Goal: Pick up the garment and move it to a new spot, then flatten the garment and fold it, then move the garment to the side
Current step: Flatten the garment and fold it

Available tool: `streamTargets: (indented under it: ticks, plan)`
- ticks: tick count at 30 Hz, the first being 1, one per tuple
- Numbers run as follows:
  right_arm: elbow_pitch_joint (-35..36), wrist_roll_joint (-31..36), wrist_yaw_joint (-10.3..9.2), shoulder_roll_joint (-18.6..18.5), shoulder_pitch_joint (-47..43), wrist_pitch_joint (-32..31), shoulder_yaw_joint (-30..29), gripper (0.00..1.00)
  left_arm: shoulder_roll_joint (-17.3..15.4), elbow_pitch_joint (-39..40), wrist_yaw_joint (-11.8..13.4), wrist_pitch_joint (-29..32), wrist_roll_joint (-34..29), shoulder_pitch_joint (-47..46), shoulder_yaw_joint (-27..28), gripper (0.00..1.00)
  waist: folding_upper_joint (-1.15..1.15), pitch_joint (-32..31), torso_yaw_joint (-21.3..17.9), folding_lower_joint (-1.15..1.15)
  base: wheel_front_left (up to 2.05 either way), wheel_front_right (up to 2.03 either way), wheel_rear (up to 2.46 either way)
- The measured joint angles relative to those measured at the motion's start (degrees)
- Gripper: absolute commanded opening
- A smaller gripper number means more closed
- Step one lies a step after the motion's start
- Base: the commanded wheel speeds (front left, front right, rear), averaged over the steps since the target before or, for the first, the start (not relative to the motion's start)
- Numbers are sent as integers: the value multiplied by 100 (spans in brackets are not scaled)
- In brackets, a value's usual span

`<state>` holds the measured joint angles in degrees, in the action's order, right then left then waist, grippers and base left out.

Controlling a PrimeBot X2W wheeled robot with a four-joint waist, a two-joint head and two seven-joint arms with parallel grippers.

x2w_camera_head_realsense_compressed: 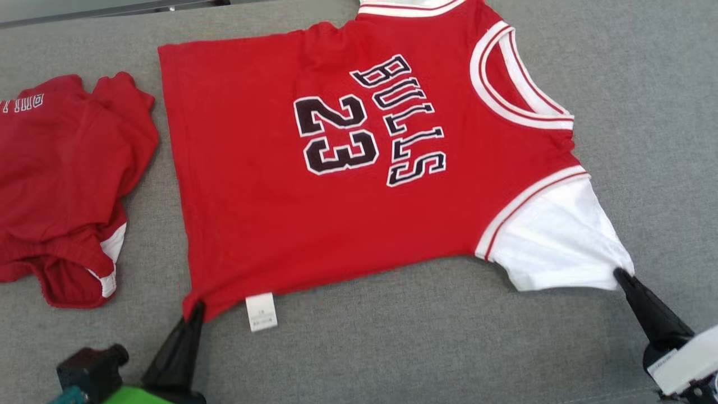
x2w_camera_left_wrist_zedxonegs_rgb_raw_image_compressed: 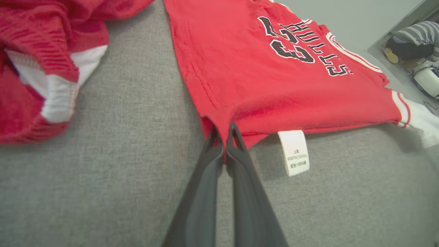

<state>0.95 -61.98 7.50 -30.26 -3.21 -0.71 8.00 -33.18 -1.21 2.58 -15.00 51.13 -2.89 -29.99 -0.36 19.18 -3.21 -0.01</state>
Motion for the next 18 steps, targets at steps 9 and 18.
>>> streamTargets:
  ticks: [9, 18]
  plan:
    - [1032, -509, -1, -137, -430, -81, -387, 0, -223, 1262, 147, 414, 148, 775, -9, 0, 0, 300, -3, 0, 0, 0, 0]
    - [812, -530, -2, -224, 1458, -909, -634, 0, -883, 2174, 319, 1809, 839, -220, 457, 0, 0, 657, 152, 0, 0, 0, 0]
